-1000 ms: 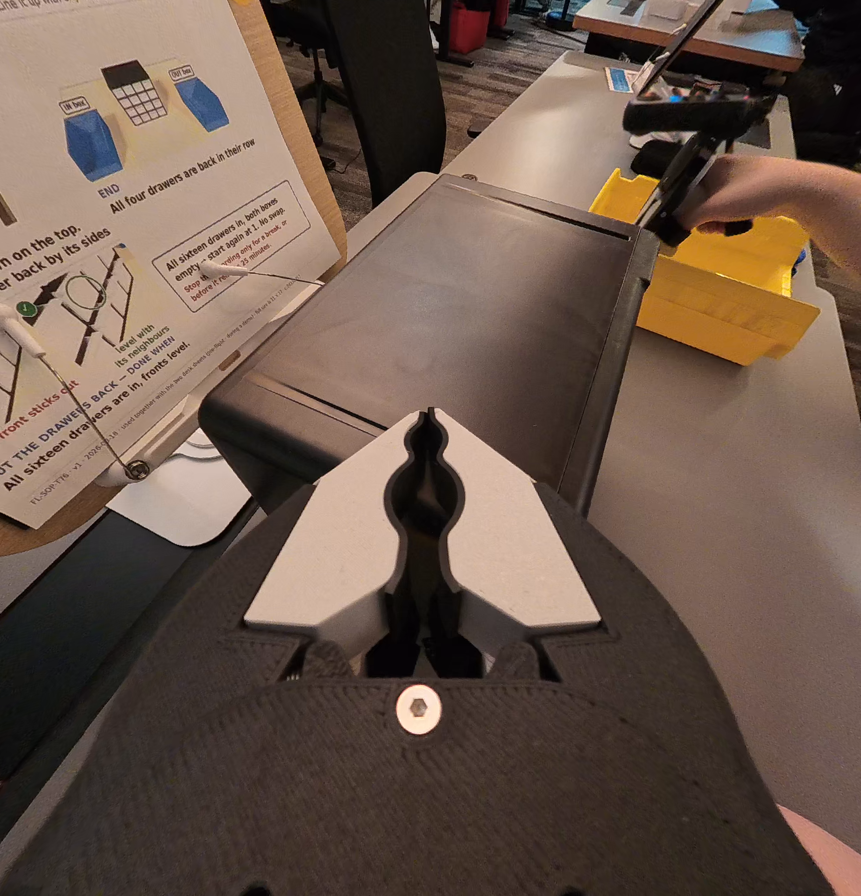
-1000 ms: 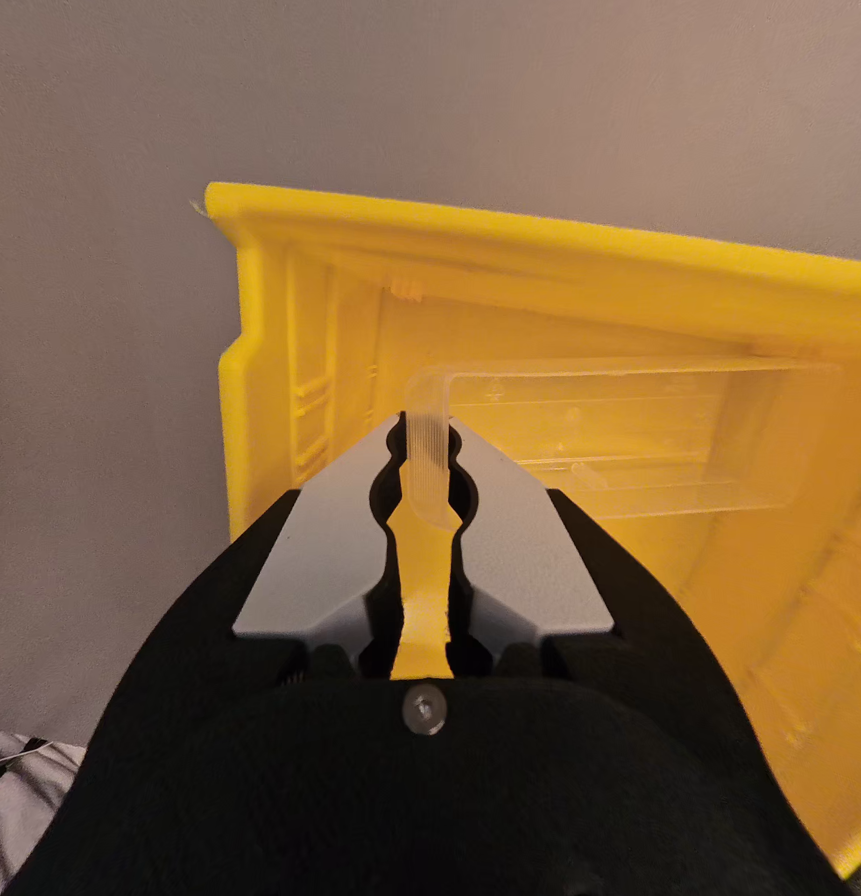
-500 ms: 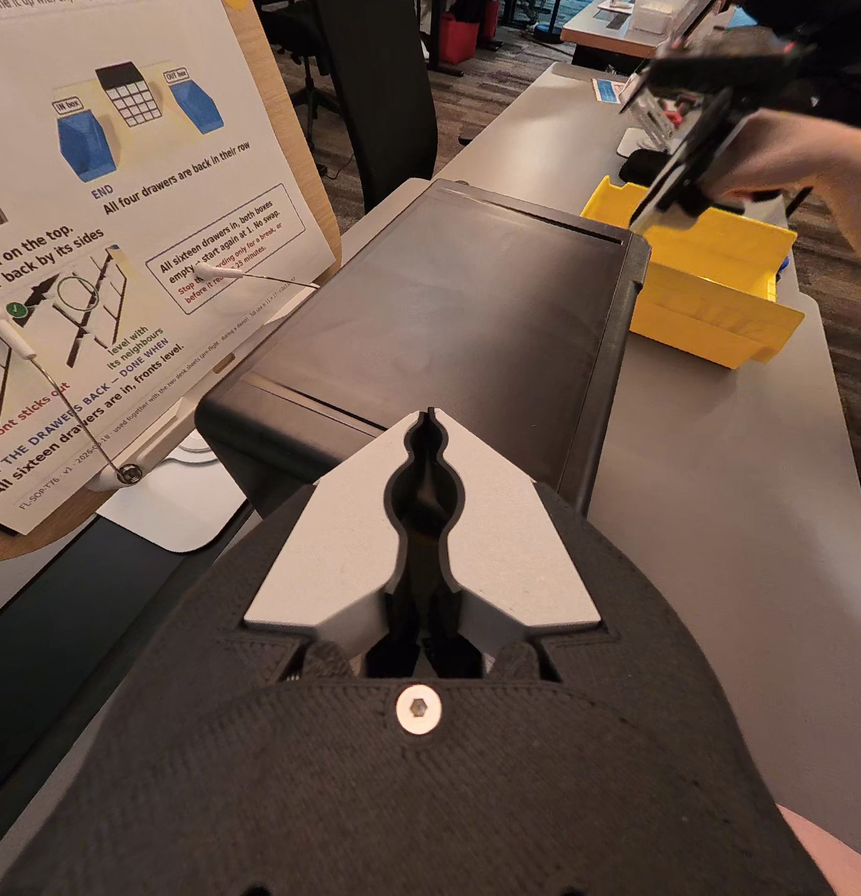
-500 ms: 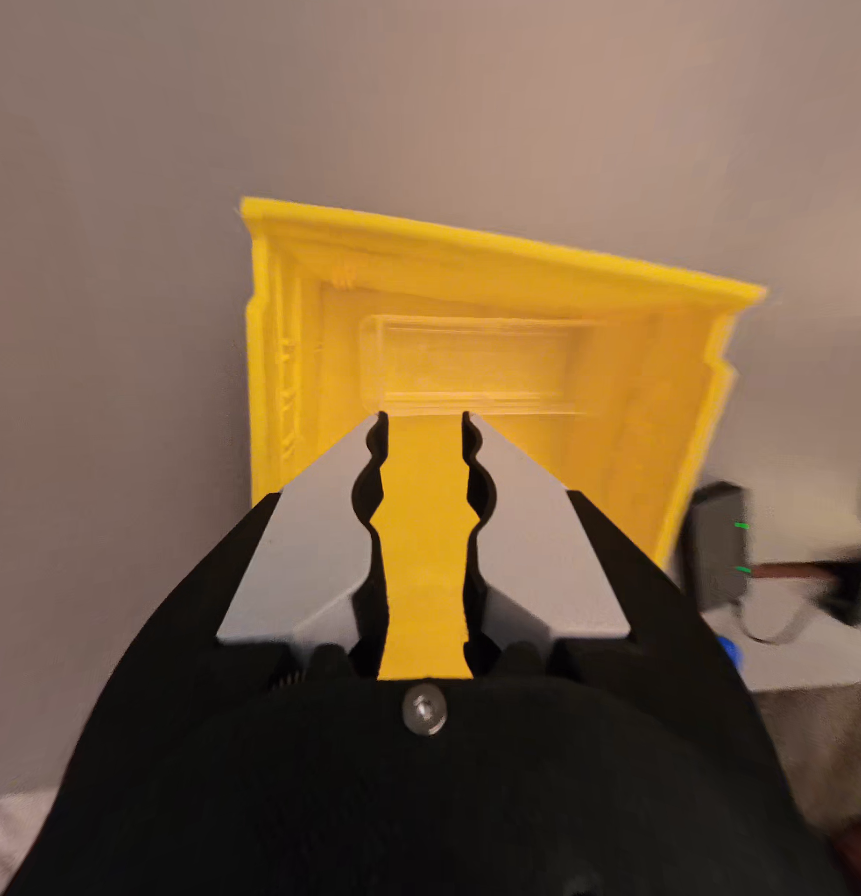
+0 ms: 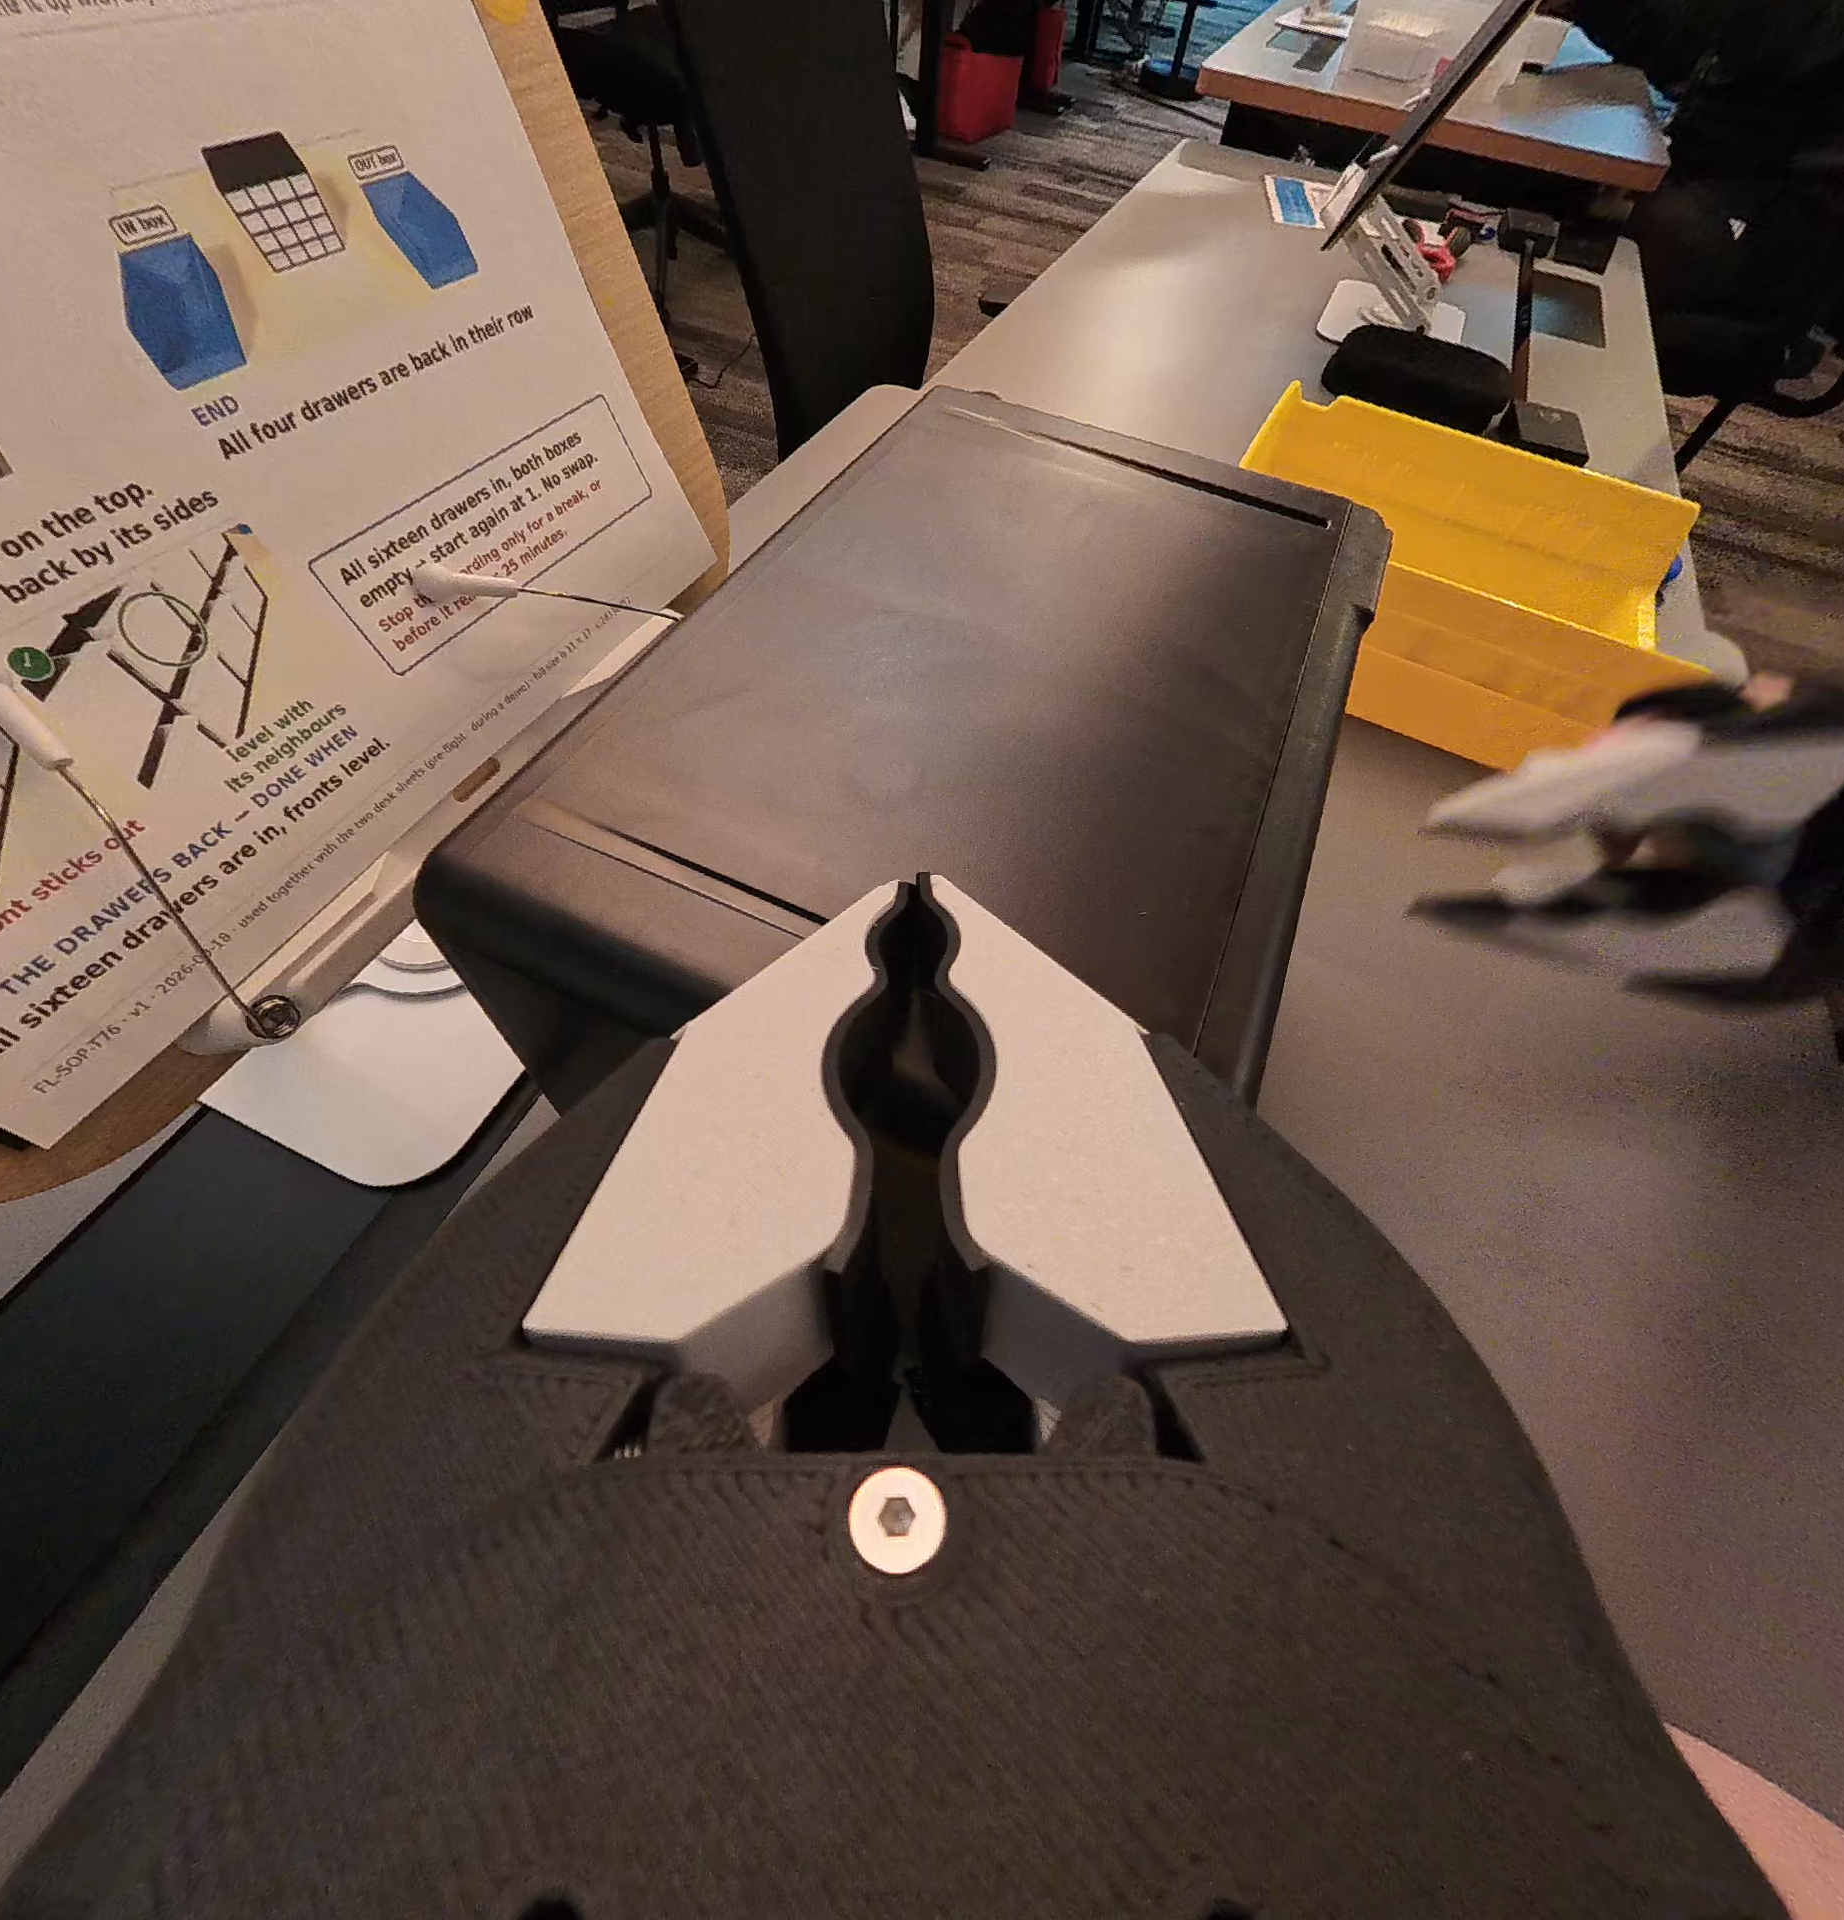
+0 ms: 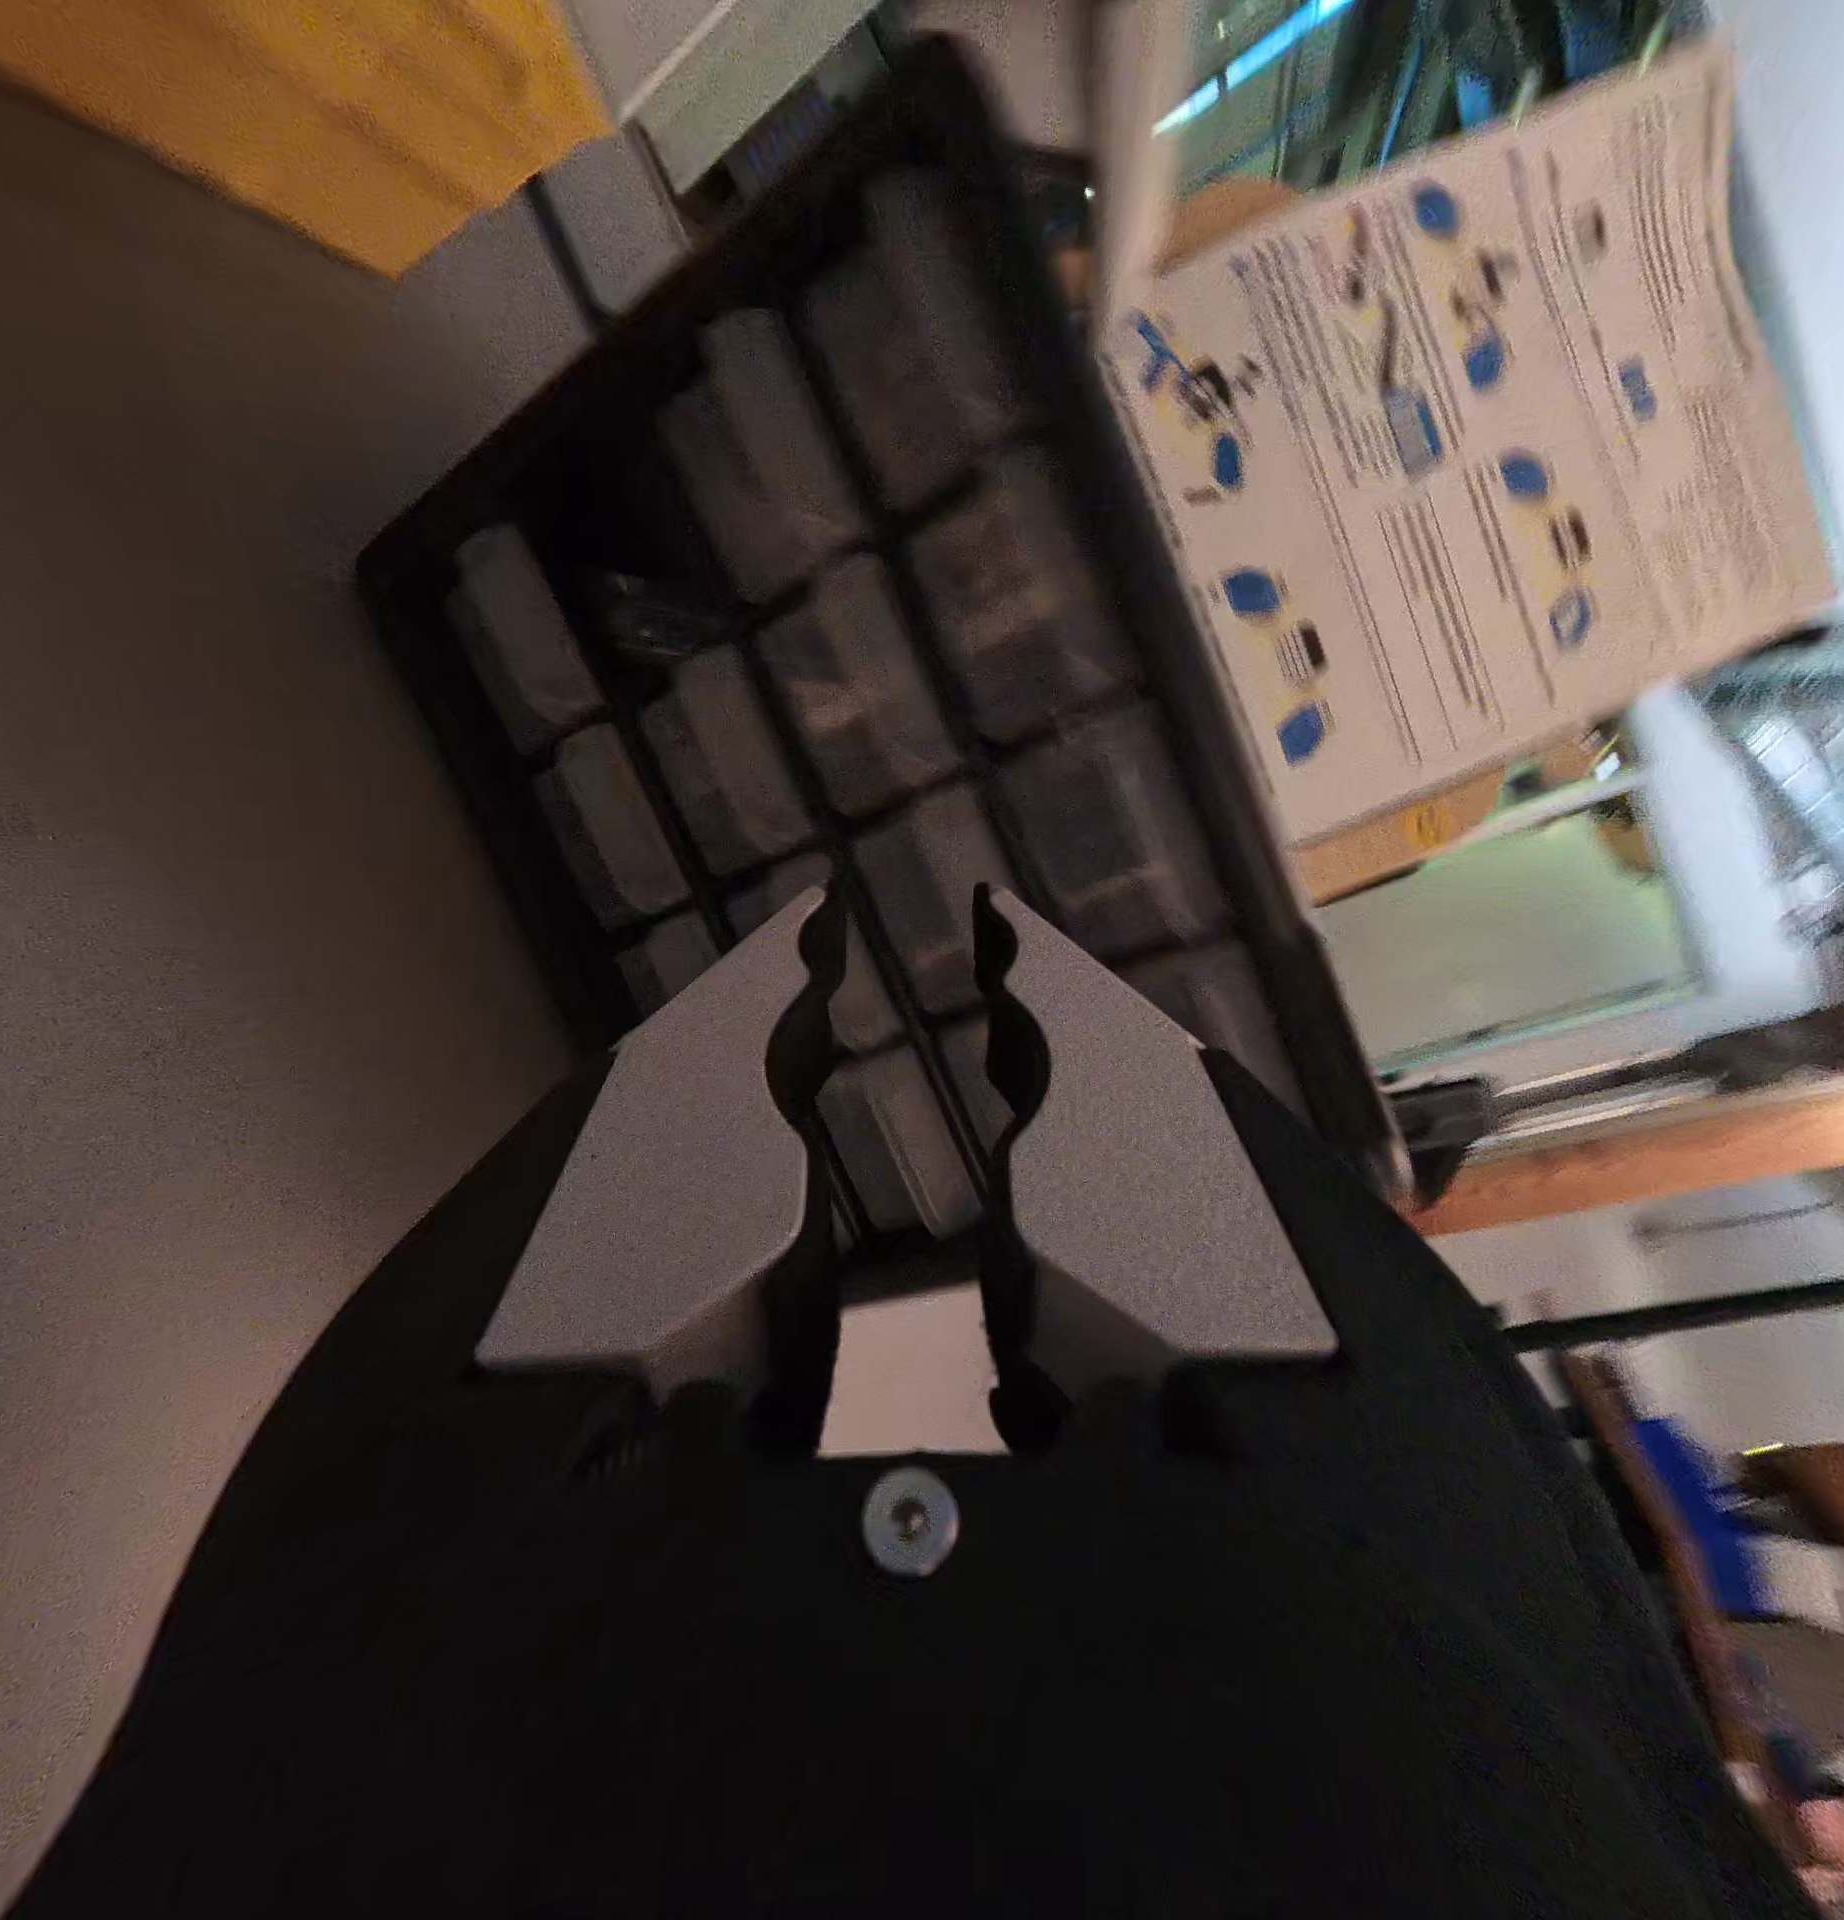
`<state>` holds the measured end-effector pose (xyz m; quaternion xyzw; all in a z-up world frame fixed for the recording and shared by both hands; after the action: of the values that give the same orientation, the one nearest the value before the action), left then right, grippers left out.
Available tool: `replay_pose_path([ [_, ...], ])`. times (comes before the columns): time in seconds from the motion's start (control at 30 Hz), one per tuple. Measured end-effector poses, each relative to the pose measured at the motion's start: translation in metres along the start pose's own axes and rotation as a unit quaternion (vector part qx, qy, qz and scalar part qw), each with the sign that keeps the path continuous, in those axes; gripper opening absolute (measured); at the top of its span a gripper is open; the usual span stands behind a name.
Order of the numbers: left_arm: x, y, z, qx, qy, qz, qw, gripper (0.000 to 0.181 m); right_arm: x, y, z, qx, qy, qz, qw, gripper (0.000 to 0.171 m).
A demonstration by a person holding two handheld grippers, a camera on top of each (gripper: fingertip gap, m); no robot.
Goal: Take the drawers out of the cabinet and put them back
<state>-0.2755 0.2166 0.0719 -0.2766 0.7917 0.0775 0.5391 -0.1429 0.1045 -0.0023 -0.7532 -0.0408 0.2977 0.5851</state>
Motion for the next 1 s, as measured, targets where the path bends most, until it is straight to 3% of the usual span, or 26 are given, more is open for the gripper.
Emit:
replay_pose_path([
  [0.13, 0.0, 0.0, 0.0, 0.007, -0.003, -0.002, 1.0, 0.0, -0.012, 0.028, 0.031, 0.103, 0.001, -0.165, 0.981, 0.017],
  [0.43, 0.0, 0.0, 0.0, 0.008, -0.002, -0.001, 1.0, 0.0, -0.007, 0.052, 0.074, 0.105, 0.015, -0.227, 0.968, 0.023],
  [0.5, 0.0, 0.0, 0.0, 0.008, -0.002, -0.001, 1.0, 0.0, -0.006, 0.047, 0.076, 0.125, 0.032, -0.23, 0.965, 0.012],
  [0.63, 0.0, 0.0, 0.0, 0.011, -0.004, -0.003, 1.0, 0.0, -0.008, 0.049, 0.07, 0.109, 0.028, -0.222, 0.968, 0.008],
  [0.83, 0.0, 0.0, 0.0, 0.011, -0.004, -0.002, 1.0, 0.0, -0.027, 0.062, 0.031, 0.062, 0.005, -0.211, 0.976, 0.01],
  [1.0, 0.0, 0.0, 0.0, 0.012, -0.005, -0.004, 1.0, 0.0, -0.035, 0.056, 0.032, -0.081, 0.013, -0.091, 0.993, 0.04],
])
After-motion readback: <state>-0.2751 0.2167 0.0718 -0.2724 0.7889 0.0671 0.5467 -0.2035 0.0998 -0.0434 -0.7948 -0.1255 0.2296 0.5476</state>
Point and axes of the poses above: each gripper's, where its closed fingertips meet, z out along the fingers, x out of its underside, y = z × x across the jaws, the point moved 2 cm from there along -z, back along the fingers, and after that the axes turned 6 degrees about -z, right-handed, at the moved point
